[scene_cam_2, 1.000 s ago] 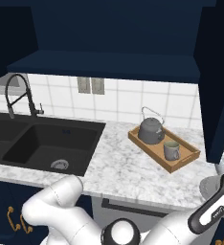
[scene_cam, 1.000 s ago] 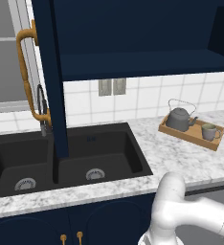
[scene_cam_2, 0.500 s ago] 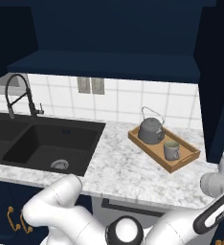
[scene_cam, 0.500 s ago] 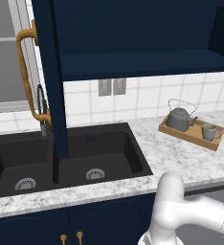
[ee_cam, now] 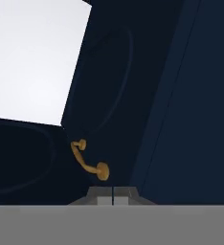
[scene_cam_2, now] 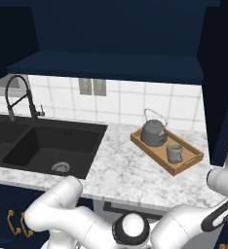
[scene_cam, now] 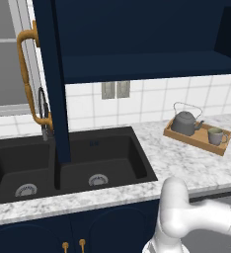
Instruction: Pick the kettle from the counter and place it on the tray. Then pick the mug from the cabinet and place it on the tray. Then close the cabinet doors.
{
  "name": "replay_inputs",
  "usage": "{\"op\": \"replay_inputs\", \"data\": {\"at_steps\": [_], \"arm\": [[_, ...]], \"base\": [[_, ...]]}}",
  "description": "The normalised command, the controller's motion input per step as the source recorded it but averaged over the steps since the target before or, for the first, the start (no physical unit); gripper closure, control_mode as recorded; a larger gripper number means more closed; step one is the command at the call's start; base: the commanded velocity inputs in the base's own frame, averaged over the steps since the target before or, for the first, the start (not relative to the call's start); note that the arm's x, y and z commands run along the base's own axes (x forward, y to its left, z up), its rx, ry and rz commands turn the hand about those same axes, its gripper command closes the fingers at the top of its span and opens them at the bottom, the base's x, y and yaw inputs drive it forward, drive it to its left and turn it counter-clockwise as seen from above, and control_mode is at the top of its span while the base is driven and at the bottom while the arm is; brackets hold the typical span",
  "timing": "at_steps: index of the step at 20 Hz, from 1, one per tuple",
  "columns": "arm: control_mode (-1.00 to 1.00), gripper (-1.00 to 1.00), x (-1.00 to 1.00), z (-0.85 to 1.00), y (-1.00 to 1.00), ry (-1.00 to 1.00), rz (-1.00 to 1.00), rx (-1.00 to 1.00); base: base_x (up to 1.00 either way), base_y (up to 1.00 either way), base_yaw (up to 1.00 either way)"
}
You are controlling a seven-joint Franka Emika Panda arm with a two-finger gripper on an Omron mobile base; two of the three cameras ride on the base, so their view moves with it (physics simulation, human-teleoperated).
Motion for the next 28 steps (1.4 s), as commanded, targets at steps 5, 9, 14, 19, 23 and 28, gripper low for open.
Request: {"op": "replay_inputs", "data": {"at_steps": [5,9,14,19,23,28], "arm": [[-1.0,1.0,0.0,0.31,-0.14,-0.03,0.0,0.0],[-1.0,1.0,-0.02,0.3,-0.1,-0.01,0.0,0.0],[-1.0,1.0,0.0,0.16,0.02,0.0,0.02,-0.01],[-1.0,1.0,0.0,0.19,0.25,0.0,0.14,-0.04],[-1.0,1.0,0.0,0.31,0.38,-0.06,0.2,-0.05],[-1.0,1.0,0.0,0.29,0.4,-0.14,0.2,0.0]], "base": [[0.0,0.0,0.0],[0.0,0.0,0.0],[0.0,0.0,0.0],[0.0,0.0,0.0],[0.0,0.0,0.0],[0.0,0.0,0.0]]}}
